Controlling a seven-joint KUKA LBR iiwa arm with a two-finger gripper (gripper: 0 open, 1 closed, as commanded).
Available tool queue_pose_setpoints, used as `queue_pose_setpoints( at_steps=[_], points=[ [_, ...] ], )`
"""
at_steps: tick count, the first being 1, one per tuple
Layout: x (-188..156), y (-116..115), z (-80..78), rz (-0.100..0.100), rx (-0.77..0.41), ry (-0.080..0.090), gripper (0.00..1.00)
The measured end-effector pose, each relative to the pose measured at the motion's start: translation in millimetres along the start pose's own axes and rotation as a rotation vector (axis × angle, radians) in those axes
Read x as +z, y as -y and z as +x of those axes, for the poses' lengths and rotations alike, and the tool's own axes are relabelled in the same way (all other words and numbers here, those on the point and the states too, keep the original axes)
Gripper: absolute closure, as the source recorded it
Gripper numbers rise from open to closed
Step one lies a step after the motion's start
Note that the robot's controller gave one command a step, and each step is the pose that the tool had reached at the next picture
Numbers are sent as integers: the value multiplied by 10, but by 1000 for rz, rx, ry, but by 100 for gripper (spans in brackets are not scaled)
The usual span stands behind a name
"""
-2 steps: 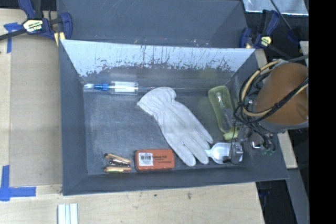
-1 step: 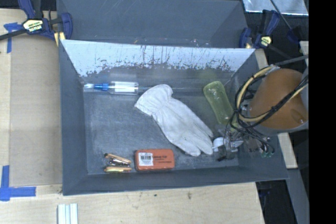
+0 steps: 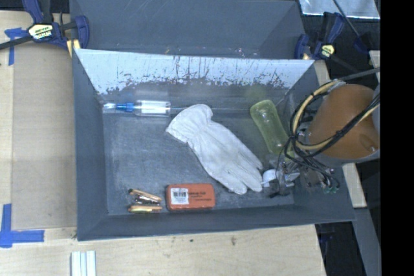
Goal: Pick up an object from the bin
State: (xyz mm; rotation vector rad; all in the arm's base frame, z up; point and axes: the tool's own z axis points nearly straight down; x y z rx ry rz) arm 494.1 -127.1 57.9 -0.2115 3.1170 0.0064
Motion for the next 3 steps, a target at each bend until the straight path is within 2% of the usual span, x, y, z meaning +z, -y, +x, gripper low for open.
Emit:
queue_pose_setpoints(
  at_steps=[2, 3],
  points=[
    [-228, 3, 39, -1, -4, -20, 100],
    [-456, 12, 29, 2, 0, -18, 100]
  ],
)
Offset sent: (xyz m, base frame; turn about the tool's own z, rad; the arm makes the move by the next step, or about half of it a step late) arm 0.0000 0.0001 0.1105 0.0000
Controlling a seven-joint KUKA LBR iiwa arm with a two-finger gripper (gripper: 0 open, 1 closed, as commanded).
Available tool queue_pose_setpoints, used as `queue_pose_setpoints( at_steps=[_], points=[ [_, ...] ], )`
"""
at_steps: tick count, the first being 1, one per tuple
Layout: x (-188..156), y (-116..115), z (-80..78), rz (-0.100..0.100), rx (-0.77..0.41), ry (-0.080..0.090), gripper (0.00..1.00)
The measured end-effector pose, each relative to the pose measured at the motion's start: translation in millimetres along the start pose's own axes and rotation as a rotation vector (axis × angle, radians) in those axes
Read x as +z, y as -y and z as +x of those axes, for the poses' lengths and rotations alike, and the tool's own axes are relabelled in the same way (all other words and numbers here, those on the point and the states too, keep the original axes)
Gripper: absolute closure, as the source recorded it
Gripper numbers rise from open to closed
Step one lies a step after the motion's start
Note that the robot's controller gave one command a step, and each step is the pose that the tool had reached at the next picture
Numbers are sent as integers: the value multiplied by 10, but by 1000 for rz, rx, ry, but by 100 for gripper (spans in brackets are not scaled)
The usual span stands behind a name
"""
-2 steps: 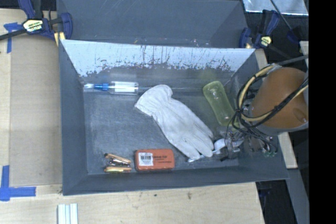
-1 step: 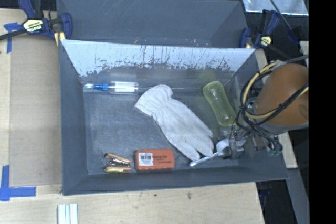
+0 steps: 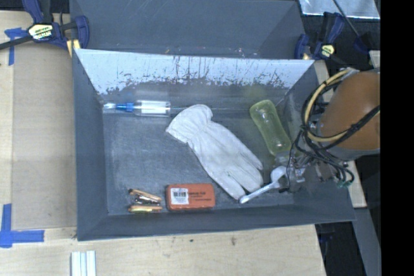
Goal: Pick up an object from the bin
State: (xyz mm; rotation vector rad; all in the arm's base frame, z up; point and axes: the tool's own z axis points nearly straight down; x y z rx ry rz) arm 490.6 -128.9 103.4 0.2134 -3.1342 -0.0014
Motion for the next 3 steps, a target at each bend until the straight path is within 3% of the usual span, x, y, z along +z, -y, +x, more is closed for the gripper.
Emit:
queue_pose_setpoints(
  at_steps=[3],
  points=[
    [-392, 4, -11, 2, 0, 3, 100]
  ],
)
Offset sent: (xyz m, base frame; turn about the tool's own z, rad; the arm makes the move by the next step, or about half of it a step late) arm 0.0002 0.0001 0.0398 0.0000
